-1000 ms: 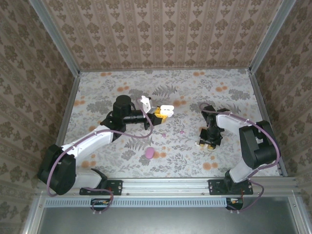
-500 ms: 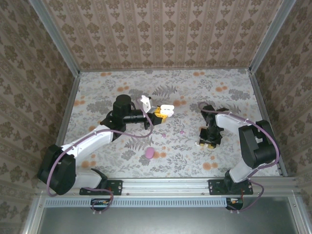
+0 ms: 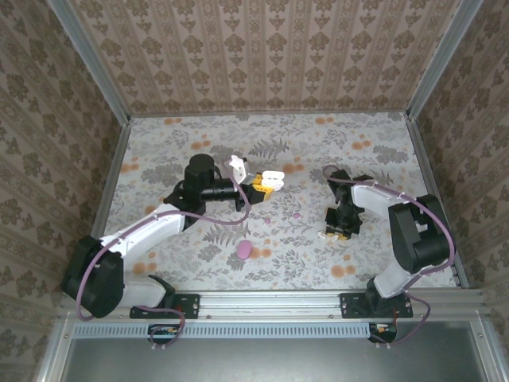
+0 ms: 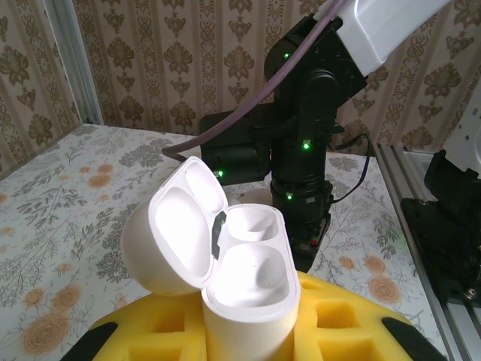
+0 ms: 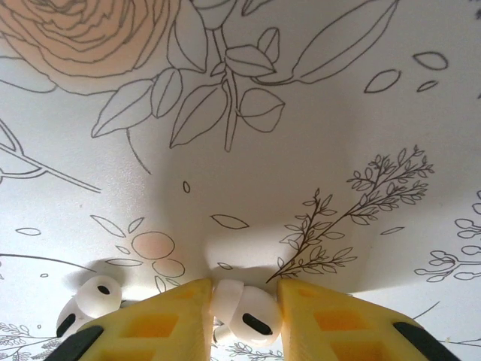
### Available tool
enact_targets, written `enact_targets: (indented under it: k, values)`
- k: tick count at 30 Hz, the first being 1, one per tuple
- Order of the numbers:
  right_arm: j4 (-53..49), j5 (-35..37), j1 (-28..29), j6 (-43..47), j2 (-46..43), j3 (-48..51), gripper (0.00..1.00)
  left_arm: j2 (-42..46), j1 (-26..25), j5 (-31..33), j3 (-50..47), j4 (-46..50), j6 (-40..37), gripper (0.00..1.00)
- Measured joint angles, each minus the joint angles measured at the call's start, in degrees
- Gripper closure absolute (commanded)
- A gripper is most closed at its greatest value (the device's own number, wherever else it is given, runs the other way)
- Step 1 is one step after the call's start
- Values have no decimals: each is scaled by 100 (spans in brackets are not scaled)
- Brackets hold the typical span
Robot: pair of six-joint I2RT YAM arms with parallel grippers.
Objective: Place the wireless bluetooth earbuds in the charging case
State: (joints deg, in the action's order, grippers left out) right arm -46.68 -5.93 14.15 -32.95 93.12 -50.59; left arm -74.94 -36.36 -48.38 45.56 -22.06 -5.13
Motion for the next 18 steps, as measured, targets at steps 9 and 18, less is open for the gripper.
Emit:
enact_targets:
  k: [9, 18]
  values:
    - [4, 2, 0, 17, -262, -13, 76, -2, 0, 0, 61, 0, 0, 93]
    - [-2, 20, 68, 433, -1526, -525, 76, -363, 0, -155, 101, -2, 0, 93]
